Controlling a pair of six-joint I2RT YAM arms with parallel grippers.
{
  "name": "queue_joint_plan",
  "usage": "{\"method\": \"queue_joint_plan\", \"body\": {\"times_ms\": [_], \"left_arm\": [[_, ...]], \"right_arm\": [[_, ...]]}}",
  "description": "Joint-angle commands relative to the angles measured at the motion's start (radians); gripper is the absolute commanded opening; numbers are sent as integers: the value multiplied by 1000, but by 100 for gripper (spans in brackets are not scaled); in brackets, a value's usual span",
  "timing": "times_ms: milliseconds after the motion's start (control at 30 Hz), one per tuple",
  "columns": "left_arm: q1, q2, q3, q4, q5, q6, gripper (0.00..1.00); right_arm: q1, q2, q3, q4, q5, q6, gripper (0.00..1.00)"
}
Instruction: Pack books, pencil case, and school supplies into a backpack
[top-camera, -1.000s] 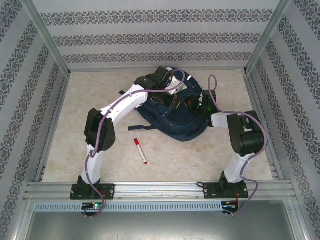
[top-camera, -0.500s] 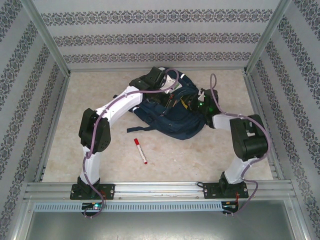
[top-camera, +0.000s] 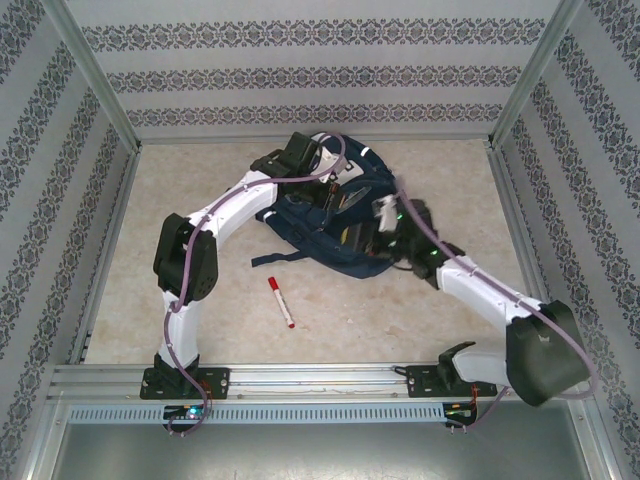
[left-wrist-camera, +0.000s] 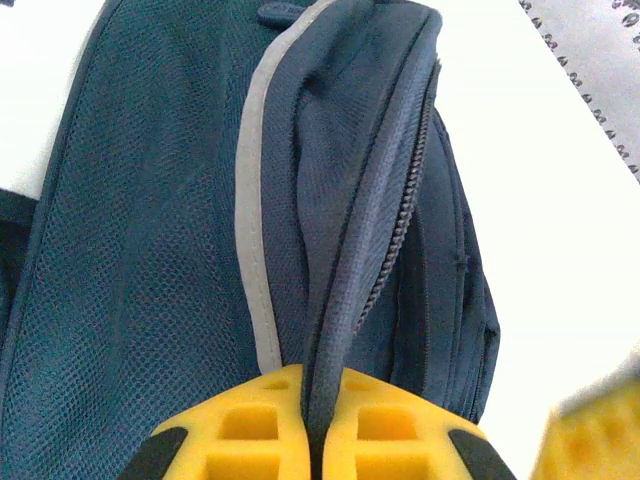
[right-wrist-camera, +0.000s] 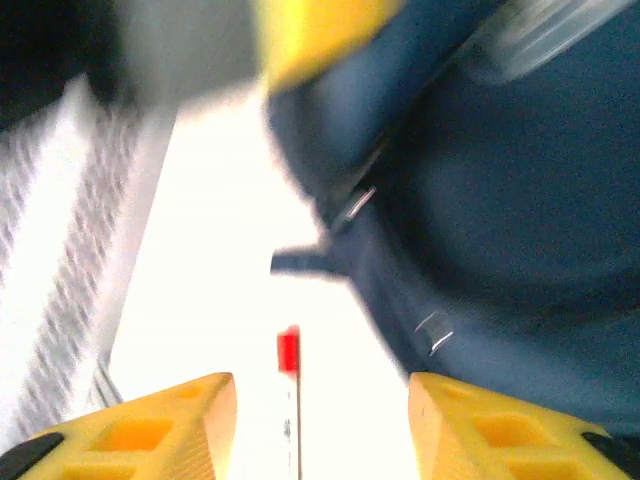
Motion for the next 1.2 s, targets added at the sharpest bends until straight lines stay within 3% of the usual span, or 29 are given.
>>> {"method": "queue_joint_plan", "body": {"times_ms": [0,133,233,367,500,633,833,967,1167], "left_arm": [[32,-14,-34,88,1,-17,0],[42,-20,-80,139,30,-51,0],[63,-22,-113,189,60,-94,0],[90,-17,-136,221,77,-132,0],[107,-9,-142,225,87,-144,0],[118,-8,-161,240,96,-143,0],[134,-15,-169,230,104,-134,0],[138,-33,-180,231,96,-118,0],[138,-52,-180,225,94,-122,0]], "right_arm": [[226,-16,-34,-93,211,-260,52],[477,93,54,-114,379,-345,60],[582,227,155,-168,440,-408,73],[601,414,294,-272,434,-365,77],[602,581,433,-432,509,-348,77],[609,689,506,-468,498,-318,70],[626,751,589,-602,640,-285,47],[625,685,511,-617,684,-235,27],[603,506,372,-625,641,-162,19]]}}
